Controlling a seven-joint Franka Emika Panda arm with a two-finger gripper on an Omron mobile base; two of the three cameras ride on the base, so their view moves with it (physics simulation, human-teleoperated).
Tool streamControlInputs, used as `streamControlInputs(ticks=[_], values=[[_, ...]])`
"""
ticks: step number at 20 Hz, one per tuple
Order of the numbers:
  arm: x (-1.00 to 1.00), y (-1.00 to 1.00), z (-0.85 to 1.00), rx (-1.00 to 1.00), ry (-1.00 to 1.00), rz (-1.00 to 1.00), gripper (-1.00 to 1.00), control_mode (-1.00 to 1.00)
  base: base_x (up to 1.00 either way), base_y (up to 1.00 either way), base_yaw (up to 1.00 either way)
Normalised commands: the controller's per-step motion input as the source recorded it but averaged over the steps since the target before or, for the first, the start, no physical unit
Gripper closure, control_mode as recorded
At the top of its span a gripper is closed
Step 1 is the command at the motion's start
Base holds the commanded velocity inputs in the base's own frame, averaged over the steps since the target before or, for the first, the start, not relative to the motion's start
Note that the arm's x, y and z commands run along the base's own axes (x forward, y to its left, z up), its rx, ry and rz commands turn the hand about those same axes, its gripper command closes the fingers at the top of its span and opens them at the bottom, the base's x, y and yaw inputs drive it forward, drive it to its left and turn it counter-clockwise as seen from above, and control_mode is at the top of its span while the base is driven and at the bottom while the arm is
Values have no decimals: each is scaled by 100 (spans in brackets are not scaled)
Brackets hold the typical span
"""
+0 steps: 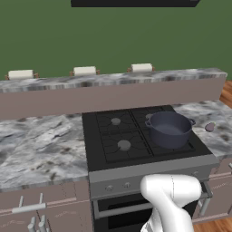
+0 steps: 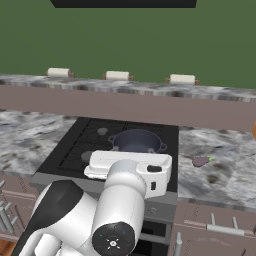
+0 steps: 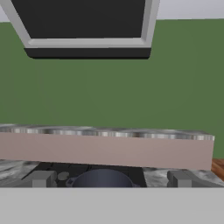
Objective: Turn on the burner for the pot on the stove. Wait thirty seconds for the pot to heat up. Then add the eggplant to the pot.
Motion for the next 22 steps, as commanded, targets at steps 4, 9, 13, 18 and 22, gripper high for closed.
streamControlInputs(ticks=[4, 9, 13, 18, 22], values=[[0, 0, 0, 0, 0, 0, -100, -100, 0, 0, 0], [0, 0, 0, 0, 0, 0, -100, -100, 0, 0, 0], [0, 0, 0, 0, 0, 0, -100, -100, 0, 0, 0], [0, 0, 0, 0, 0, 0, -100, -100, 0, 0, 0], [0, 0, 0, 0, 0, 0, -100, -100, 0, 0, 0]])
